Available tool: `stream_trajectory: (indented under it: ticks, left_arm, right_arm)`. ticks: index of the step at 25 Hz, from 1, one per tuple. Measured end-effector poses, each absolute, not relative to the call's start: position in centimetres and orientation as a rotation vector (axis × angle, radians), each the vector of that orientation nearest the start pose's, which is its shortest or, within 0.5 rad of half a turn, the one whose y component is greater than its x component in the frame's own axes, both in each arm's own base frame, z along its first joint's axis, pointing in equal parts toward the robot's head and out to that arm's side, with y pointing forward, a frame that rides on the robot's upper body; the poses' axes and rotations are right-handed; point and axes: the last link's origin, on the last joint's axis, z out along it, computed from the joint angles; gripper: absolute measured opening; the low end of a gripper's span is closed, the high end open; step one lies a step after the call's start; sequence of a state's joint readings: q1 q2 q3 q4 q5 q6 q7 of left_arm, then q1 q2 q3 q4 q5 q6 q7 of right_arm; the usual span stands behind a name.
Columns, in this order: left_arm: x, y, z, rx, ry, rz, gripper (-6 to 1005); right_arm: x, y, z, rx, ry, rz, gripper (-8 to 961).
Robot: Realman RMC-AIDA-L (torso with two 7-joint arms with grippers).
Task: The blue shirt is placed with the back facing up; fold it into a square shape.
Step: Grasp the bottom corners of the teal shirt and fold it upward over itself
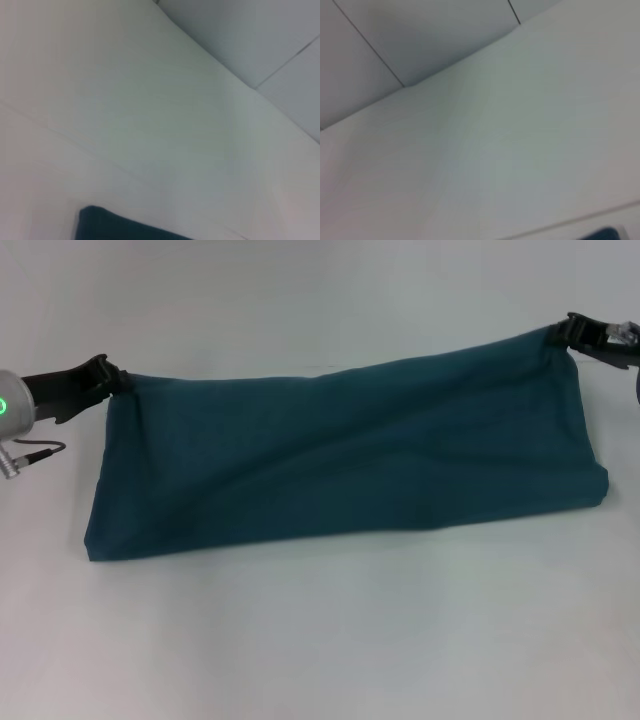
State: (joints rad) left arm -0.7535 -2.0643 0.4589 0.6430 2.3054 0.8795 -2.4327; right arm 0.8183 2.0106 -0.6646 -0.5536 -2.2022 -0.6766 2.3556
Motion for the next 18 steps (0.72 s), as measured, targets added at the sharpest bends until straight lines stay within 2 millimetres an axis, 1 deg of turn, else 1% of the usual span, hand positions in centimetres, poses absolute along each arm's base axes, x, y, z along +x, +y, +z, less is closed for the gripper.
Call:
stream_trajectory:
  ticks: [4,9,12,18]
  left_arm:
    - [-28.4,44.7,4.7,-1.680,-1.617,-0.663,28]
    - [-28.1,45.0,4.1,-1.693,-1.567,-0.620,28]
    - [-28.0,45.3,3.7,-1.698,-1.529,-0.581,29]
    - [-27.9,45.5,3.7,-1.691,-1.504,-0.568,29]
  right_arm:
    - [25.4,48.5,4.8,-1.737,1.377,0.561,52]
    - [24.9,49.5,4.4,-1.703,1.314,0.523,52]
    - [24.8,49.9,4.1,-1.665,1.269,0.496,52]
    - [23.9,50.3,3.5,-1.675,1.222,0.477,52]
